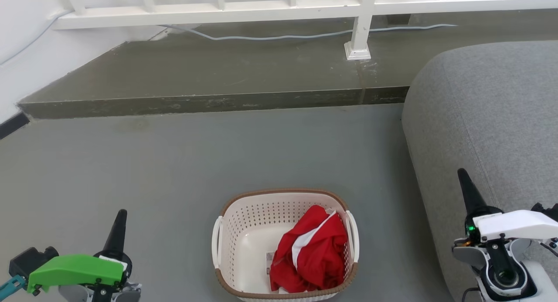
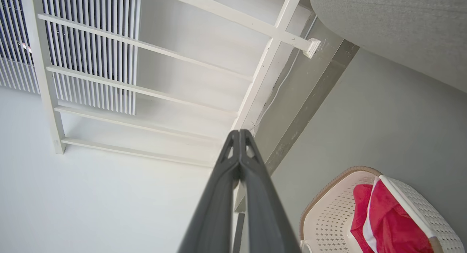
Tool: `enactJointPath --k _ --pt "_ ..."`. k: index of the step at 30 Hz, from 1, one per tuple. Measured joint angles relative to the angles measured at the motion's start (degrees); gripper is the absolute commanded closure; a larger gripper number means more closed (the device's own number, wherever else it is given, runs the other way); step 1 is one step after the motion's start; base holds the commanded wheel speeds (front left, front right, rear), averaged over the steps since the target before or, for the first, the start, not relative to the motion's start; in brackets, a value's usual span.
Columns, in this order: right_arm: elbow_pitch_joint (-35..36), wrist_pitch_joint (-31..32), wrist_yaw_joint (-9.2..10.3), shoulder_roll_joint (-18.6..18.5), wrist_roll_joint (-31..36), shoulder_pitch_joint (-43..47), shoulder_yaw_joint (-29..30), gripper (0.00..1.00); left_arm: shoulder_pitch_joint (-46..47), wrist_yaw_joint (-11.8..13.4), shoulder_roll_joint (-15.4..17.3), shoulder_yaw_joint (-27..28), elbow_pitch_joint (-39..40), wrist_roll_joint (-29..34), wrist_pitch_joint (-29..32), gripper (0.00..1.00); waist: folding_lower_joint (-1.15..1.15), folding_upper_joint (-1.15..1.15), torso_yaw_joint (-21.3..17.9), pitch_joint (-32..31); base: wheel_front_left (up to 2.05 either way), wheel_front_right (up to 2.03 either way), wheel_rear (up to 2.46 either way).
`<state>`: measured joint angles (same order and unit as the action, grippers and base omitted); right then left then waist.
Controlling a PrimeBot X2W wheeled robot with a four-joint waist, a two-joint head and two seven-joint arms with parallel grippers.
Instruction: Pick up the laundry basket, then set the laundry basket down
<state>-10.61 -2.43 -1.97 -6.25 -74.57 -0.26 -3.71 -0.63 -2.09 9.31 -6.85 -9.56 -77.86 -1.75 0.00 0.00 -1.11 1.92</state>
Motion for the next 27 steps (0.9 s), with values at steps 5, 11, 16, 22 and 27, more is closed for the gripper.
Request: enactJointPath --k 5,11,16,22,27 --pt "-0.56 0.56 -0.68 -0.02 -3.92 -0.46 0.90 1.00 0.74 -0.96 -0.94 1.29 -0.99 -3.32 0.79 1.00 0.00 0.00 0.20 -0.31 0.00 0.00 0.00" --pt "-1.44 1.52 -1.65 -0.03 -9.68 -0.55 2.05 1.00 1.12 -1.98 -1.48 2.88 -2.13 -7.39 1.72 1.00 0.00 0.00 0.48 -0.74 0.00 0.00 0.00" --pt "-2.07 2.18 -2.59 -0.03 -13.69 -1.03 3.07 1.00 1.81 -2.68 -2.38 3.86 -2.94 -10.85 2.33 1.00 0.00 0.00 0.69 -1.05 0.00 0.00 0.00" --pt "-2.77 2.97 -3.54 -0.03 -18.30 -1.66 3.96 1.00 1.92 -3.64 -3.05 5.24 -3.92 -14.54 3.31 1.00 0.00 0.00 0.93 -1.42 0.00 0.00 0.00" --pt "-3.35 3.50 -4.07 -0.04 -21.99 -1.69 4.95 1.00 2.56 -4.28 -3.60 6.44 -4.76 -17.73 4.10 1.00 0.00 0.00 1.12 -1.70 0.00 0.00 0.00"
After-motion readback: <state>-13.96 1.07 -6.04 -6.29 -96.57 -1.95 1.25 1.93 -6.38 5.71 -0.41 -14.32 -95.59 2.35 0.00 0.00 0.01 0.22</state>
